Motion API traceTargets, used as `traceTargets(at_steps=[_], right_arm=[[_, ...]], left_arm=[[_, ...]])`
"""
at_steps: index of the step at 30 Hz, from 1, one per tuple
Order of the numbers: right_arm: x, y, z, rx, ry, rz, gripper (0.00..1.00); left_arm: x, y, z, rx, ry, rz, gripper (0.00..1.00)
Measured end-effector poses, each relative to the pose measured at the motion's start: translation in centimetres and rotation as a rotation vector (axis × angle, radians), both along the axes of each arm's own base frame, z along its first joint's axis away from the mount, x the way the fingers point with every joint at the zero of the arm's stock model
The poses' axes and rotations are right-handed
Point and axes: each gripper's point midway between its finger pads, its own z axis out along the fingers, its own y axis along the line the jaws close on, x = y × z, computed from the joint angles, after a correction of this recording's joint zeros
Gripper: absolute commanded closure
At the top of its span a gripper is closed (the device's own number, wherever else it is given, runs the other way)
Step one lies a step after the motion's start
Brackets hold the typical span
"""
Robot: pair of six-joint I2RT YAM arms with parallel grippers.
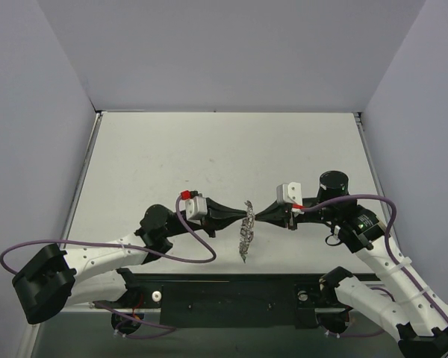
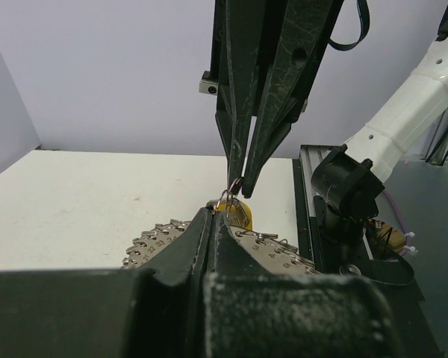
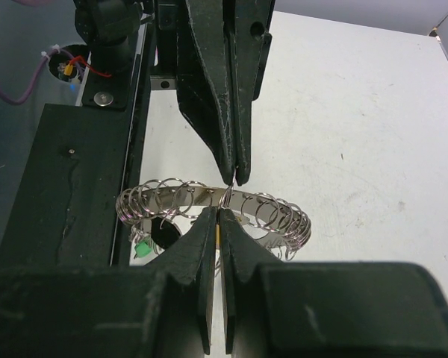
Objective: Put the keys on the keyring
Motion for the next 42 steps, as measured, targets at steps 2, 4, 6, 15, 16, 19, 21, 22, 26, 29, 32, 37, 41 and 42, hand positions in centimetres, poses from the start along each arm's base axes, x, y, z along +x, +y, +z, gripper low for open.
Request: traceTargets(at_steps=[2,4,6,15,16,19,21,22,26,29,32,37,41,42], right_arm=[[0.1,0.0,0.1,0.001,-0.003,-0.002,1.0],[0.1,0.0,0.0,0.0,0.004,-0.008,1.0],[0.3,0.0,0.1,0.005,0.004,-0.02,1.0],[0.3,0.0,-0.8,0.009,0.079,-0.046,1.0],[0.3,0.0,-0.7,0.013,0.085,-0.049,1.0],[0.6,0.0,-0.3,0.029,0.086,-0.058,0.89],[0.8,-0.1,0.1,0.041,0.087,-0.065,0.79],[0.9,-0.1,0.2,0.047,0.086,-0.067,0.75],[1.2,0.0,1.3,0.084,0.08,-0.08,0.59],[1.5,0.3,2.6,0.126,0.079,-0.088,0.55],[1.8,0.5,3.3,0.155,0.095,-0.107,0.54],[2.1,0.9,4.0,0.189,0.162,-0.134,0.58],[2.0,1.4,3.8,0.193,0.22,-0.131,0.6],[1.9,1.5,3.6,0.192,0.237,-0.13,0.6]], left_arm=[[0.2,0.1,0.3,-0.012,0.011,0.004,1.0],[0.4,0.3,0.9,-0.038,0.016,0.01,1.0],[0.6,0.7,1.7,-0.072,0.02,0.018,1.0],[1.5,1.5,3.9,-0.162,0.015,0.057,1.0],[1.5,1.6,3.9,-0.165,0.015,0.057,1.0],[1.5,1.5,3.8,-0.163,0.017,0.056,1.0],[1.5,1.5,3.8,-0.162,0.018,0.056,1.0],[1.5,1.5,3.8,-0.162,0.018,0.056,1.0],[1.5,1.5,3.8,-0.161,0.018,0.055,1.0],[1.5,1.4,3.7,-0.159,0.018,0.053,1.0],[1.4,1.3,3.5,-0.154,0.018,0.047,1.0],[1.3,1.2,3.3,-0.145,0.017,0.035,1.0],[1.2,1.2,3.2,-0.144,0.018,0.033,1.0],[1.2,1.2,3.2,-0.143,0.017,0.033,1.0]])
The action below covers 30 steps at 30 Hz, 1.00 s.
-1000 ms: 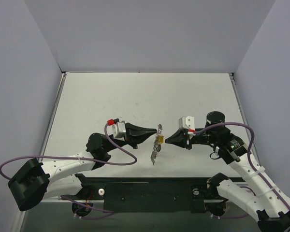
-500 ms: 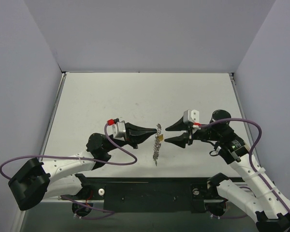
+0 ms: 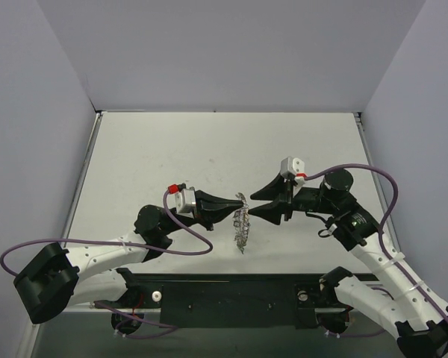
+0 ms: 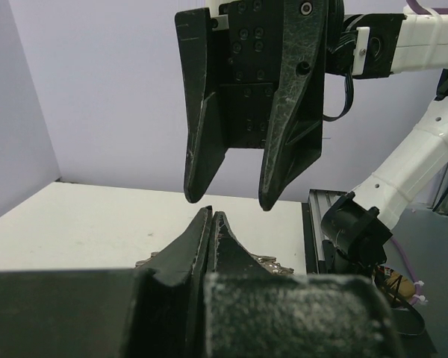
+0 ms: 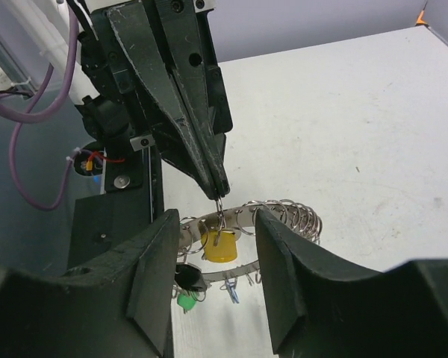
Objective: Put the keys on the keyring
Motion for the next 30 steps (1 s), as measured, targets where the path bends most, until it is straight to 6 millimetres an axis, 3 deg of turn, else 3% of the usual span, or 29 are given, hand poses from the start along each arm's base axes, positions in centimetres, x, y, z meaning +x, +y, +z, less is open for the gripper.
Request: traceTargets(at_steps=[3,7,12,13,15,17,19,21,25,30], right_arm=[[0.1,0.2,-0.6,-0.006,0.038,-0.012,0.62],[0.6,0.5,-1.8,-0.024,0.082,-0.037,0.98],[1.4,0.9,-4.0,-0.063,0.142,-0.079,1.0],[1.6,0.9,-4.2,-0.068,0.151,-0.087,0.96],[2.4,0.3,-4.0,-0.073,0.19,-0.119,0.75],[4.3,-1.1,-2.5,-0.059,0.192,-0.192,0.67],[5.5,-2.2,-1.2,-0.045,0.159,-0.242,0.63],[5.3,-2.7,-1.1,-0.047,0.152,-0.251,0.6],[4.3,-3.4,-3.0,-0.089,0.213,-0.253,0.56],[5.5,-5.5,-4.5,-0.112,0.282,-0.341,0.53]], left_arm=[[0.0,0.0,0.0,0.0,0.0,0.0,1.0],[-0.1,0.1,0.3,-0.01,-0.009,-0.001,1.0],[-0.1,0.1,0.5,-0.016,-0.017,0.001,1.0],[-0.1,0.1,0.4,-0.015,-0.02,0.002,1.0],[0.0,0.1,0.4,-0.012,-0.027,0.007,1.0],[0.2,0.1,0.2,-0.004,-0.035,0.017,1.0],[0.5,0.2,0.1,0.0,-0.039,0.026,1.0],[0.7,0.1,-0.1,0.008,-0.041,0.032,1.0],[0.9,-0.2,-0.7,0.035,-0.031,0.028,1.0],[0.9,-1.2,-1.2,0.075,-0.01,0.001,1.0]])
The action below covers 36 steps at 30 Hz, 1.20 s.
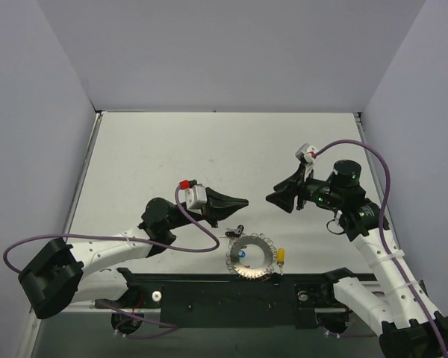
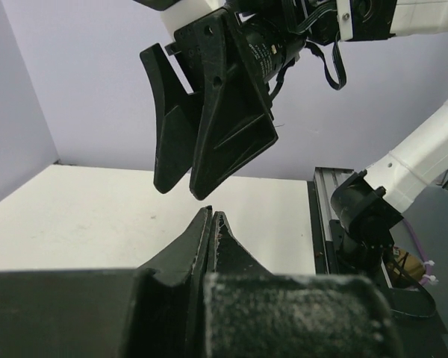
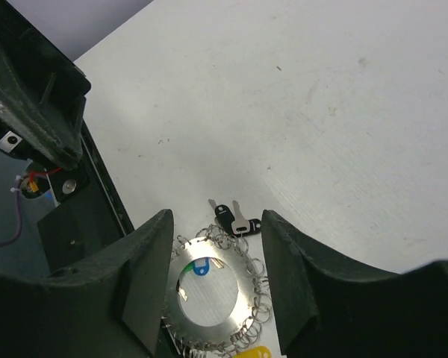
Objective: Put the keys on the keyring
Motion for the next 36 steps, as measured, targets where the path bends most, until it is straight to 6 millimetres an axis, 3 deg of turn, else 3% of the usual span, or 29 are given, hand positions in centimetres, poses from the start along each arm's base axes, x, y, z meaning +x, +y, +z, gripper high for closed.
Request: traceTargets(at_steps=[3,15,21,23,27,30,36], right_arm=[[0.1,-0.8,-0.9,-0.005,0.038,-0.032,0.49],[0.4,-5.7,-4.4,-0.072,0.221,-0.208,0.43],[-1.5,-8.9,-5.3,-0.282,0.253,-0.211,0.41],[-2.7,-9.7,-5.5,-0.377,0.262,-0.15,0.41],[-4.4,-11.7,-6.6,-0.615,0.171,0.134,0.49],[-5.4,-12.5,-9.5,-0.725,0.093,0.366,0.51],[-11.7,-10.6,-14.9,-0.721,0.082,0.769,0.59]], left_arm=[[-0.1,-0.6,-0.4,0.025,0.017,-0.016,1.0],[-0.8,-3.8,-3.6,0.236,0.124,-0.08,0.45],[-1.1,-4.6,-6.3,0.373,0.27,-0.11,0.42],[-1.4,-4.7,-7.9,0.438,0.323,-0.115,0.43],[-2.0,-4.5,-11.0,0.549,0.416,-0.124,0.43],[-2.2,-4.4,-13.1,0.606,0.479,-0.124,0.45],[-2.6,-4.1,-15.2,0.623,0.558,-0.121,0.49]])
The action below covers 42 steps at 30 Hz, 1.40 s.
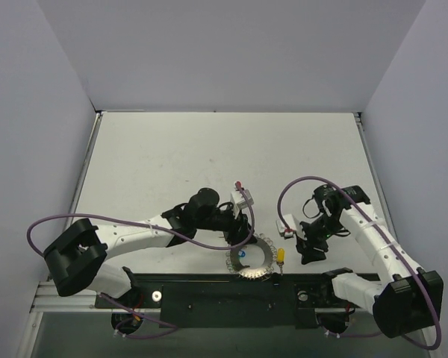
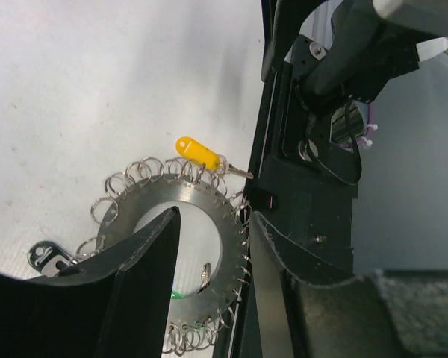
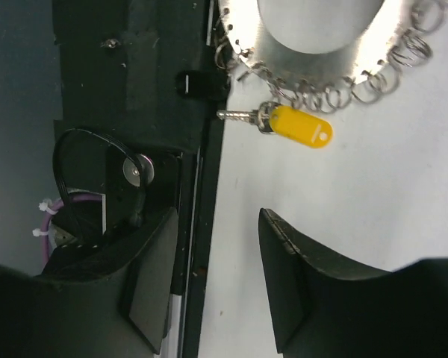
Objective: Put the keys on the keyring
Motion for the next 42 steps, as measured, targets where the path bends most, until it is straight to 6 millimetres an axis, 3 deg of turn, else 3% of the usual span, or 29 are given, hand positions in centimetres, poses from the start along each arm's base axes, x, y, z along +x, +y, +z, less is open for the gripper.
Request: traceTargets(at_steps=[3,11,17,29,42], right_arm=[[-1.0,0.7,-1.9,0.015,0.024,0.083,0.63],[0.3,3.3,-5.5,0.022,-0.021,0.185,0.68],[1.4,4.5,-7.0,-0.044,-0.077,0.213,0.72],[0.6,5.0,-8.7,-0.158,-0.124,0.272,0.71],[1.0,5.0,-9.6,-0.217,-0.156,0.243,0.72]], left_arm=[[-0.3,0.4,-1.0,-0.004,0.011,0.005,0.49],[-1.0,1.8,-3.6,-0.039,-0.042,0.019,0.49],[-2.3,3.7,-5.6,-0.058,-0.127,0.001,0.48],[-1.9,4.0,-3.7,-0.133,-0.243,0.015,0.48],[-2.1,4.4,-3.6,-0.14,-0.258,0.023,0.48]])
